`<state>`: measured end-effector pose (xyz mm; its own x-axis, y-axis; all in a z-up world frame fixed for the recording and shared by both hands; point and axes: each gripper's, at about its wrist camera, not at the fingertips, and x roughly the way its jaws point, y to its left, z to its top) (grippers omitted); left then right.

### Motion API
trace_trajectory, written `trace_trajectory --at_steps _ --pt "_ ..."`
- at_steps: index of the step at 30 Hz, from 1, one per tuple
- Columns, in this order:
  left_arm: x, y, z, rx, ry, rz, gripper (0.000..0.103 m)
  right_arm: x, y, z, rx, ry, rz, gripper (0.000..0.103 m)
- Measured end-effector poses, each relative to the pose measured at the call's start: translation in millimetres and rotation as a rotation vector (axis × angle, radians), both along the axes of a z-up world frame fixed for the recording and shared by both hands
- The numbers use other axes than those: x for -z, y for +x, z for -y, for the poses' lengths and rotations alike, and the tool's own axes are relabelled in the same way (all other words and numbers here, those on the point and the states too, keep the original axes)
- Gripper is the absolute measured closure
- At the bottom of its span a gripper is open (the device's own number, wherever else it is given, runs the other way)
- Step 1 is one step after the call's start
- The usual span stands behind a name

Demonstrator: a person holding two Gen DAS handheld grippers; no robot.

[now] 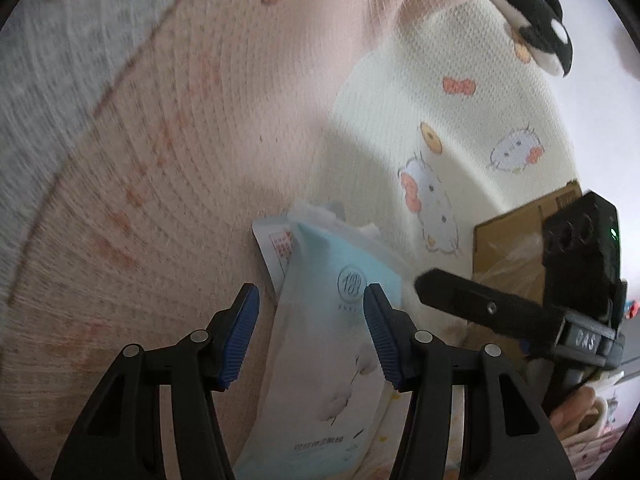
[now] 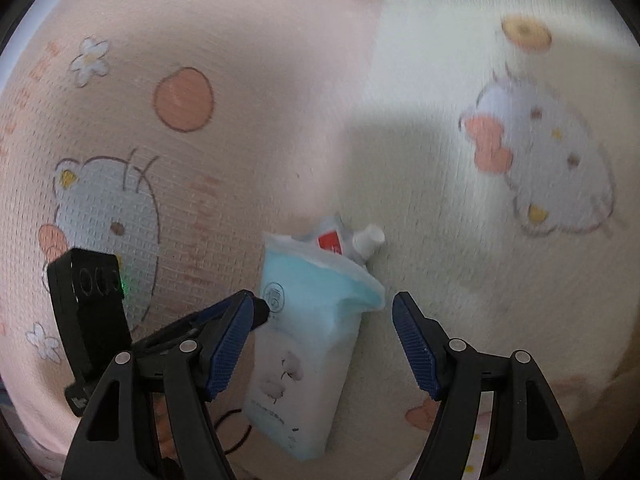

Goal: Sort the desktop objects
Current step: 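Move the left tool down to the blue wipes pack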

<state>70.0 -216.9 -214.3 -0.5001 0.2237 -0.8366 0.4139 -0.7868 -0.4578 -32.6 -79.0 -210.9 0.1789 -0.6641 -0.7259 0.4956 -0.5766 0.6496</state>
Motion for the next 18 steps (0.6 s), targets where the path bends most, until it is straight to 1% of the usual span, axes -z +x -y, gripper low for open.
trace_trajectory --at_steps 2,3,4,5,7,10,13,16,18 --pt "5 -2 -4 0.018 0.014 0.021 0.045 11 -2 1 0.006 -0.021 0.057 0.030" --pt "7 -2 -5 0.025 0.018 0.030 0.045 16 -1 1 0.006 -0.031 0.081 0.026" --pt "8 -2 -6 0.027 0.019 0.033 0.045 21 -1 2 0.007 -0.036 0.100 0.025" --pt "9 -2 -8 0.027 0.015 0.027 0.047 26 0 3 0.004 -0.034 0.112 0.025" --pt "11 -3 -11 0.030 0.013 0.024 0.049 33 1 4 -0.001 -0.044 0.138 0.024" --pt "11 -7 -10 0.030 0.038 0.022 0.051 38 -2 1 0.025 -0.048 0.171 0.024" --pt "9 -13 -12 0.043 0.038 0.017 0.055 40 -7 -2 0.054 -0.055 0.192 0.024" --pt "6 -22 -16 0.070 0.024 0.012 0.061 47 -13 -4 0.093 -0.066 0.266 0.023" --pt "4 -32 -19 0.091 0.004 0.004 0.063 52 -19 -7 0.132 -0.077 0.318 0.023"
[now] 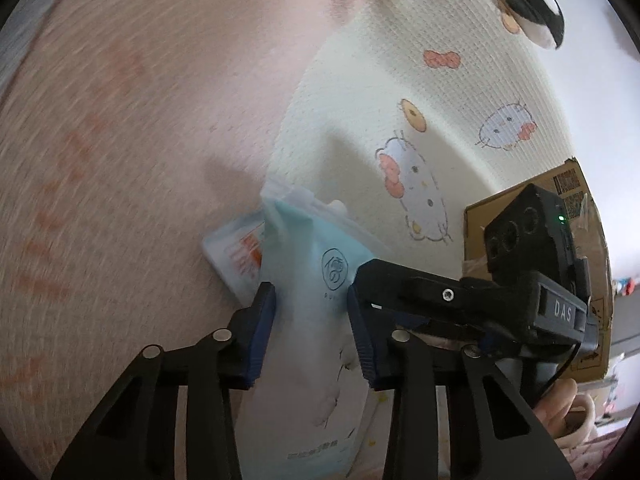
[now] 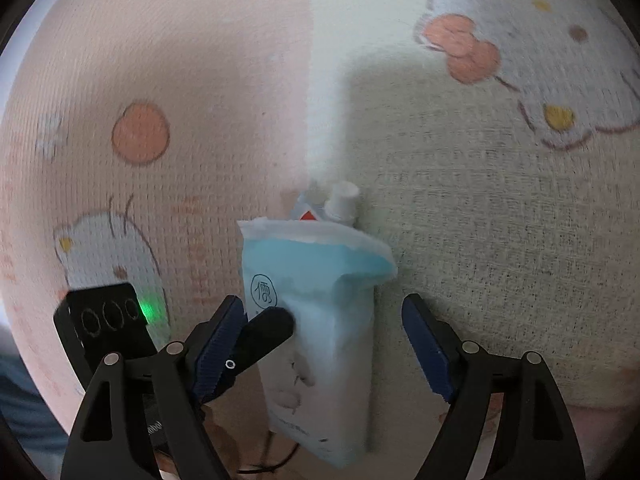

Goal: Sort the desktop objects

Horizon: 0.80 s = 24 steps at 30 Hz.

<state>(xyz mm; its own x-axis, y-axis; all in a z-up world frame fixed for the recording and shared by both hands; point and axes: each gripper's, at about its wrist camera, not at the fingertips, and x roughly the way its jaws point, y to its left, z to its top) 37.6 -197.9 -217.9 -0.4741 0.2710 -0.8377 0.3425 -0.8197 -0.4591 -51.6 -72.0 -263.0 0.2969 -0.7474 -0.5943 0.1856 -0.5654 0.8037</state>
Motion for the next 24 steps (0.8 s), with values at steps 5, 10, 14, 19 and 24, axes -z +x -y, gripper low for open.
trace_trajectory --at_steps 5,10,14,19,24 --pt "-5 -31 -10 0.085 -0.029 -0.024 0.069 0 -15 -8 0.099 -0.024 0.034 0.023" --pt "-8 -66 -22 0.177 -0.042 -0.039 0.069 -2 -31 -16 0.209 -0.003 0.027 0.020" --pt "-10 -87 -33 0.213 -0.079 -0.051 0.069 -13 -41 -24 0.283 0.009 0.017 0.018" --pt "-14 -95 -35 0.208 -0.126 -0.058 0.069 -23 -47 -20 0.301 0.024 -0.001 0.017" --pt "-23 -68 -16 0.131 -0.113 -0.043 0.062 -26 -46 -29 0.305 0.091 -0.066 0.017"
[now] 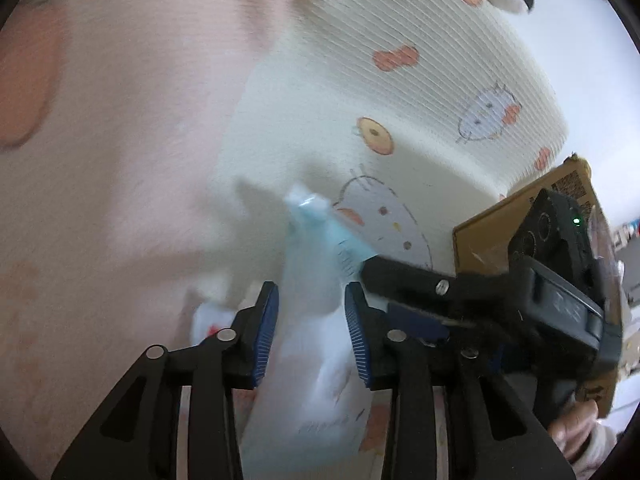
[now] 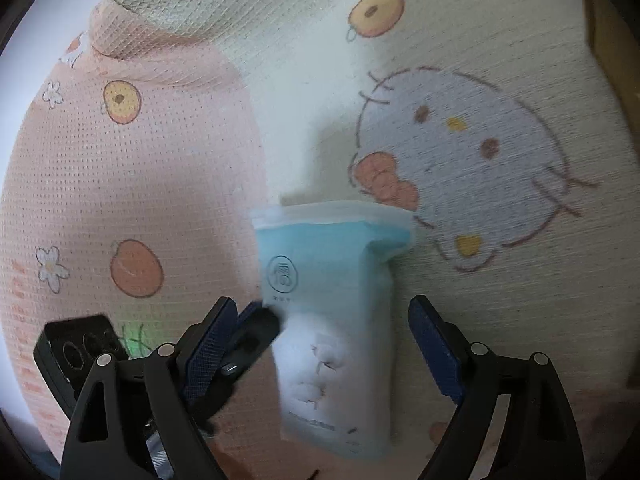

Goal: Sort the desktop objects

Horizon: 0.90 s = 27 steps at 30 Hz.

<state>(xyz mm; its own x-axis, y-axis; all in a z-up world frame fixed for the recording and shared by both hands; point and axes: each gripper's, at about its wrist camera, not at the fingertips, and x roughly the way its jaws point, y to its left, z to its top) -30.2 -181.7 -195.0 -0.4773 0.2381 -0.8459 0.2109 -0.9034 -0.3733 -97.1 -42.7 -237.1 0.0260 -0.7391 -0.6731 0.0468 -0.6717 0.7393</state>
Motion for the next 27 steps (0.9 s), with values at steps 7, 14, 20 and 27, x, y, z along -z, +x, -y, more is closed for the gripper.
trace_trajectory --at_steps 7,14,20,27 --pt "-20 65 16 -0.100 -0.062 -0.057 0.053 -17 19 -3 -0.164 0.132 -0.215 0.017" --pt "-10 105 13 -0.109 -0.086 -0.048 0.048 -50 61 29 -0.496 0.238 -0.506 0.015" --pt "9 116 -7 -0.046 -0.111 -0.004 0.048 -44 72 26 -0.552 0.239 -0.496 0.006" --pt "30 110 -18 0.001 -0.075 0.027 0.048 -34 61 1 -0.473 0.244 -0.424 0.002"
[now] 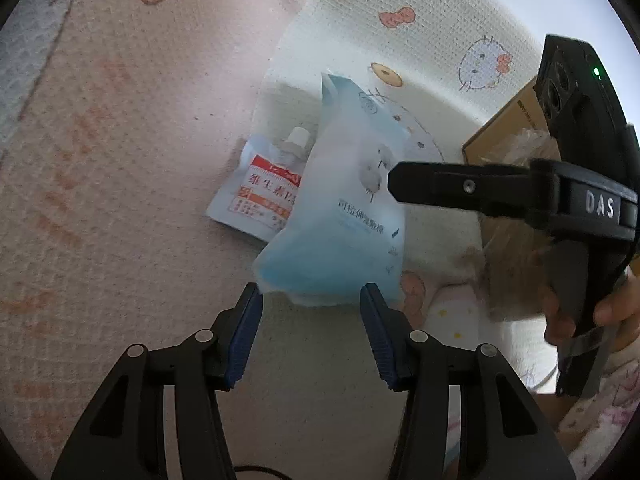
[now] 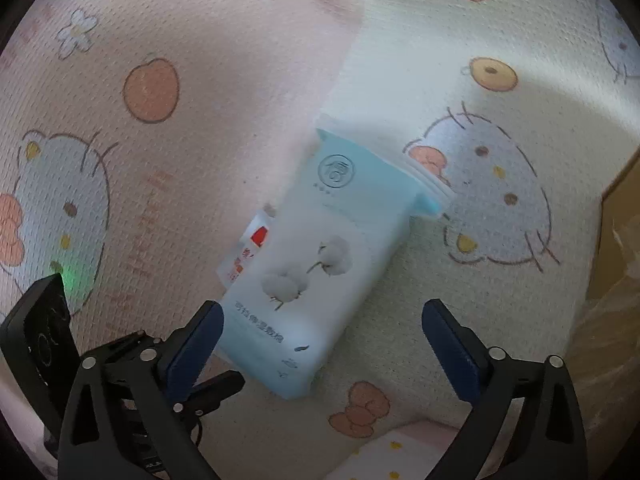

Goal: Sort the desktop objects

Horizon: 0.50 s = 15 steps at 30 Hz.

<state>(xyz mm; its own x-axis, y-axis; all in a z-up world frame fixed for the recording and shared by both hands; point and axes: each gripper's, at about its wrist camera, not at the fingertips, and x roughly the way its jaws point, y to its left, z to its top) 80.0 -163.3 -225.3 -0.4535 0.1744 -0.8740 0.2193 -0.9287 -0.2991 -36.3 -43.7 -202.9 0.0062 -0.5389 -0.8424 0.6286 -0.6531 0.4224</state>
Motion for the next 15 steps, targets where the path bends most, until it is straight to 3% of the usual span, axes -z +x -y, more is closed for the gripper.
trace_trajectory --at_steps 5,6,8,10,15 --pt "5 -6 6 -0.051 0.050 -0.002 0.050 1 -2 7 -0.005 -0.007 0.016 0.001" --pt "6 -7 7 -0.060 0.054 -0.001 0.054 2 -2 6 -0.004 0.000 0.015 0.001" --pt "6 -10 12 -0.087 0.057 0.003 0.073 3 -2 7 0.004 0.010 0.005 0.001" --pt "3 -13 18 -0.116 0.065 0.009 0.082 3 -3 5 0.010 0.016 -0.004 0.001" --pt "-11 -28 43 -0.164 0.102 0.009 0.092 2 -7 7 0.051 0.036 -0.027 0.001"
